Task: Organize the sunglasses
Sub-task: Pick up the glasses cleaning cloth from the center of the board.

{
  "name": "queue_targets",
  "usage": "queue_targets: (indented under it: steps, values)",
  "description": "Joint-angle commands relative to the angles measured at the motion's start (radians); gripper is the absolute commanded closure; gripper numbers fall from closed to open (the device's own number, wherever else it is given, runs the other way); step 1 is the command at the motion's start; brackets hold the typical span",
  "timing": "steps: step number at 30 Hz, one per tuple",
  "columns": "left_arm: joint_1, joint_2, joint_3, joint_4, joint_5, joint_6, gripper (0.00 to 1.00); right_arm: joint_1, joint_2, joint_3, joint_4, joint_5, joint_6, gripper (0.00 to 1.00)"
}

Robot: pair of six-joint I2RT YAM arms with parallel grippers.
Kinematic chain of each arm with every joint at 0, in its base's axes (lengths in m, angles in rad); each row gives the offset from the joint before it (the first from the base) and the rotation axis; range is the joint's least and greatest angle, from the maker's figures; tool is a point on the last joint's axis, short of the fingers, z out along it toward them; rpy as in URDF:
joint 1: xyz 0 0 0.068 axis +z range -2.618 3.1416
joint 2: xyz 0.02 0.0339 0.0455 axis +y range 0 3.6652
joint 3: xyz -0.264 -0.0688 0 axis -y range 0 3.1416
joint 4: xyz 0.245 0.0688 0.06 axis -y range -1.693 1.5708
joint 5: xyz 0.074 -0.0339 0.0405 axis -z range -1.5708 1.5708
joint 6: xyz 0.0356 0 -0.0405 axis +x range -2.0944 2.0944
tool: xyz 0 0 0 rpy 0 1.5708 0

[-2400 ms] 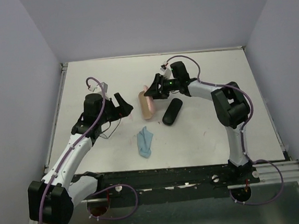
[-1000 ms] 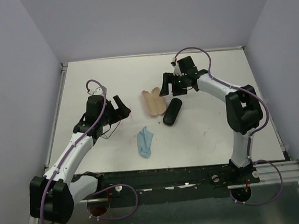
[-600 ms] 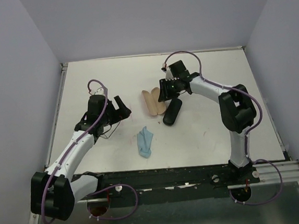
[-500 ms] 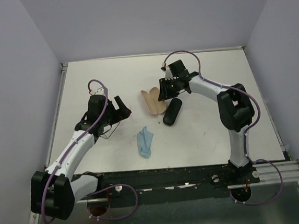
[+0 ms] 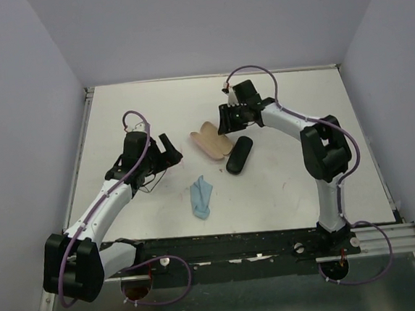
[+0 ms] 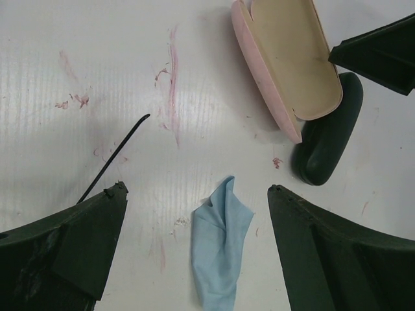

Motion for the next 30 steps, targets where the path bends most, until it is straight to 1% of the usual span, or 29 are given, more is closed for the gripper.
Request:
queue_targets:
  steps: [1,4,6,8,11,15,17,22,26,30]
  values:
    - [-0.003,-0.010,-0.028,-0.027,-0.007,-0.053,0.01,0.023,-0.157,-0.093,0.065,0.163,0.021,0.47]
    - [-0.002,-0.039,-0.071,-0.023,-0.005,-0.085,0.01,0.100,-0.254,-0.202,0.077,0.310,0.035,0.45]
    - [-0.003,-0.065,-0.099,-0.041,-0.030,-0.105,0.01,0.161,-0.306,-0.279,0.070,0.402,0.077,0.44]
    - [-0.002,-0.094,-0.134,-0.053,-0.051,-0.122,0.01,0.221,-0.369,-0.372,0.106,0.424,0.111,0.44]
    - [-0.003,-0.152,-0.207,-0.033,-0.027,-0.151,0.01,0.324,-0.401,-0.449,0.137,0.433,0.145,0.44]
    - [-0.005,-0.234,-0.292,-0.039,-0.019,-0.189,0.01,0.448,-0.346,-0.460,0.119,0.465,0.188,0.44]
    - [-0.006,-0.275,-0.317,-0.058,-0.031,-0.197,0.01,0.485,-0.317,-0.466,0.131,0.505,0.200,0.44]
    - [-0.008,-0.364,-0.370,-0.050,-0.031,-0.208,0.01,0.531,-0.270,-0.465,0.129,0.566,0.223,0.44]
    - [-0.008,-0.399,-0.384,-0.050,-0.031,-0.209,0.01,0.556,-0.219,-0.447,0.100,0.588,0.233,0.45]
    - [-0.008,-0.424,-0.398,-0.041,-0.031,-0.214,0.01,0.568,-0.194,-0.439,0.085,0.609,0.243,0.51]
